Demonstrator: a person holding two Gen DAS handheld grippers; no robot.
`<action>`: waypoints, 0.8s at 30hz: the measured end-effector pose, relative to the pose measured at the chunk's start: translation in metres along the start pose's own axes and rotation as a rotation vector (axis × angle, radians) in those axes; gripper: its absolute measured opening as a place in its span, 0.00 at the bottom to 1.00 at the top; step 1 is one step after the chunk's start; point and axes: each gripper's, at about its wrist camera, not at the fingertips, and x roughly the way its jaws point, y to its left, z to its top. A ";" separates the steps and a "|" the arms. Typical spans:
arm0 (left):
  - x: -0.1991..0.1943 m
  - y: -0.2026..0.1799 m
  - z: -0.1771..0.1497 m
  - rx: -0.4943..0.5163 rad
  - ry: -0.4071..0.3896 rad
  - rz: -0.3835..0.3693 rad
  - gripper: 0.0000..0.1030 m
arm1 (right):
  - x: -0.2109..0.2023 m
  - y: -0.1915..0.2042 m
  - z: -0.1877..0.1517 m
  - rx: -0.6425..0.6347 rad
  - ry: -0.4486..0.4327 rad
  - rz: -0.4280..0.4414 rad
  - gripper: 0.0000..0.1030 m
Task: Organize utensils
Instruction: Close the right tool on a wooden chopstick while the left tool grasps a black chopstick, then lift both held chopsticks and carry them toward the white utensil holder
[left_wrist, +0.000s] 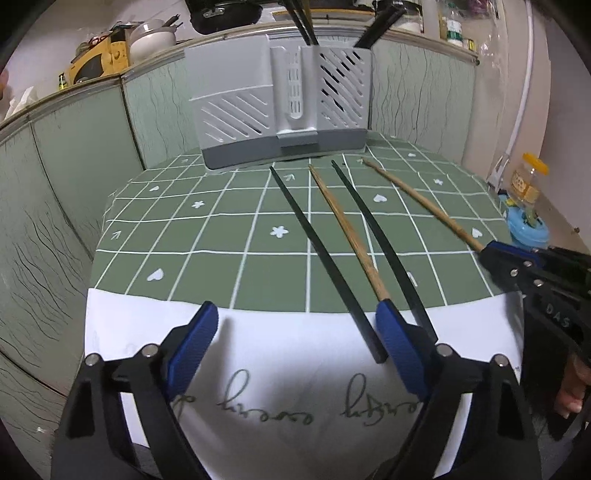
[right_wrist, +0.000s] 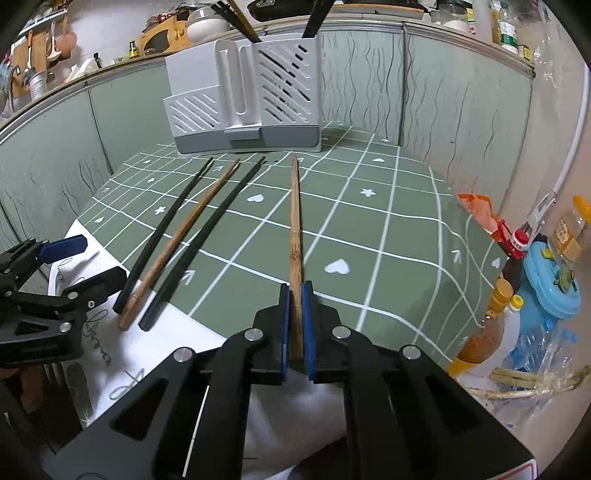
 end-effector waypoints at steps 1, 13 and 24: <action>0.002 -0.002 0.000 0.003 0.005 0.000 0.79 | -0.001 -0.002 0.000 0.002 0.000 -0.002 0.06; 0.009 -0.008 0.000 -0.036 0.015 0.040 0.52 | -0.013 -0.019 0.002 0.012 -0.014 -0.017 0.06; 0.007 -0.007 -0.002 -0.006 0.012 0.089 0.18 | -0.011 -0.020 -0.002 0.005 0.005 -0.016 0.06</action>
